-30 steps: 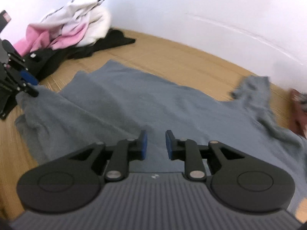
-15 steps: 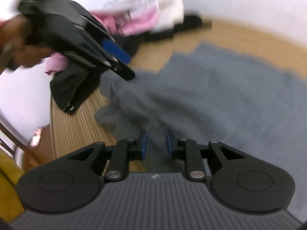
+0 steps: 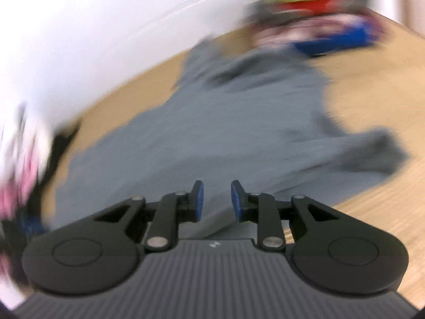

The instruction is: Fold clothes

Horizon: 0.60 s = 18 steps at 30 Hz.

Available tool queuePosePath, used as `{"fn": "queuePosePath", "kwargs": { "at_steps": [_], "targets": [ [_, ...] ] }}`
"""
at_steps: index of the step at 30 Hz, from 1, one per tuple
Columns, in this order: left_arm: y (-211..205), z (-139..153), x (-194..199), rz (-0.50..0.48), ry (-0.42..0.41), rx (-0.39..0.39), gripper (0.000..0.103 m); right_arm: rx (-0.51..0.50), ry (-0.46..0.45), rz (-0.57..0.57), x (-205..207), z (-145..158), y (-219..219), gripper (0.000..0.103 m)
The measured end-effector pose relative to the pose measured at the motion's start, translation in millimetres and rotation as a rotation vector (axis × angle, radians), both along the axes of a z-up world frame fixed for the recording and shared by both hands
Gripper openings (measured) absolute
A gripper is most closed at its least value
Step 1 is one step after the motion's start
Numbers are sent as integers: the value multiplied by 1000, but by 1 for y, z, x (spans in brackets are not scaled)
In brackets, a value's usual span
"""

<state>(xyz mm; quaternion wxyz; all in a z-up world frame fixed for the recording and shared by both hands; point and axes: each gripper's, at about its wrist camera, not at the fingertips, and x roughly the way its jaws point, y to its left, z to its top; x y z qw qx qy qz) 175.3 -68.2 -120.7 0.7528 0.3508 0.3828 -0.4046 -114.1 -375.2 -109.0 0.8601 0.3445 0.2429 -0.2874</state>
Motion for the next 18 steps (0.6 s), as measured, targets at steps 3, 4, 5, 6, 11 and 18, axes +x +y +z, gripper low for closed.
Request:
{"fn": "queuePosePath", "kwargs": {
  "at_steps": [3,4,5,6,11,18],
  "targets": [
    [-52,-4,-33,-68,13,-13,36,28,-47,-47,-24,-11,-39,25],
    [-73,-9,-47,-90,32,-19,36,19,-31,-64,-28,-16,-50,27],
    [-89,-14,-57,-107,57,-20,36,9,-14,-82,-31,-22,-61,26],
    [-103,-21,-65,-119,81,-10,36,8,17,-103,-33,-31,-74,25],
    [-139,-40,-98,-125,25,72,36,32,70,-21,-40,-48,-110,24],
    [-123,-15,-67,80,44,62,39,-203,51,277,8,9,-113,37]
  ]
}}
